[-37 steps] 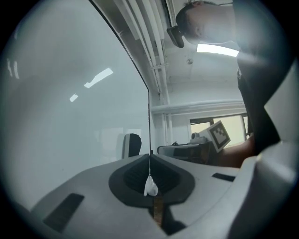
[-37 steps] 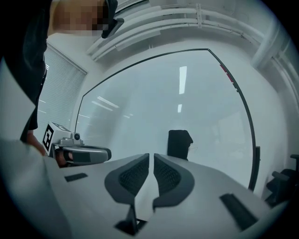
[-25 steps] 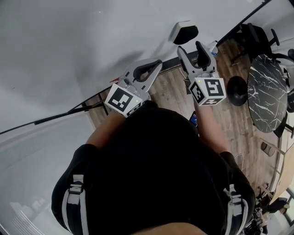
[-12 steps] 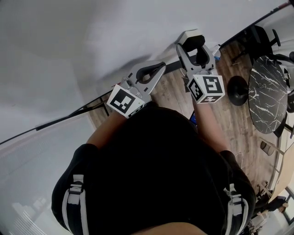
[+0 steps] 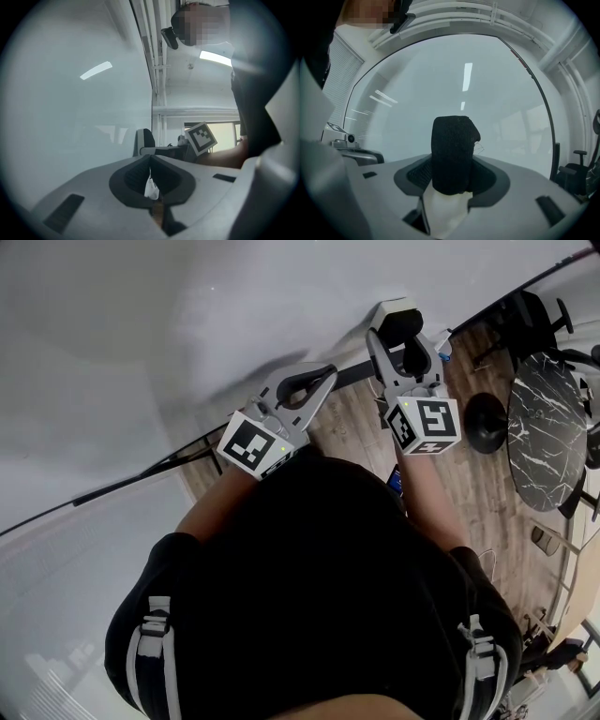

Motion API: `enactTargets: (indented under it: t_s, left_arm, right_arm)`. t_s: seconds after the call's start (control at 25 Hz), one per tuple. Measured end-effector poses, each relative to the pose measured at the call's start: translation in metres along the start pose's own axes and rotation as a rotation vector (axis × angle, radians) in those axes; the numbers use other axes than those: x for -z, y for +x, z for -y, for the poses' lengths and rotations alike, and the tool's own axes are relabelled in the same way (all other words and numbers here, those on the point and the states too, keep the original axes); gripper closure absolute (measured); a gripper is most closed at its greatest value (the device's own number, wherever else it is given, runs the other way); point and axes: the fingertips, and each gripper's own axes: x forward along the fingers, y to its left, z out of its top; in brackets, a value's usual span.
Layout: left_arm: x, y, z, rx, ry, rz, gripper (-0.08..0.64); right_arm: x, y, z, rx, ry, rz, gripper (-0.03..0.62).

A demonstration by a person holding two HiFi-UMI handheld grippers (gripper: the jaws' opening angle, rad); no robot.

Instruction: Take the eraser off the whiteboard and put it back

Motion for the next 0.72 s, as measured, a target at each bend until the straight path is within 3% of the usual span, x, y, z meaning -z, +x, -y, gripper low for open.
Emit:
enactTargets:
  t_s: [0.72]
  left_arm:
    - [-0.01, -0.028, 0.057, -0.045, 0.049, 0.015, 0.554]
  right_arm:
    - [-0.003, -0.078, -0.026, -0.072, -0.021, 0.026, 0.371]
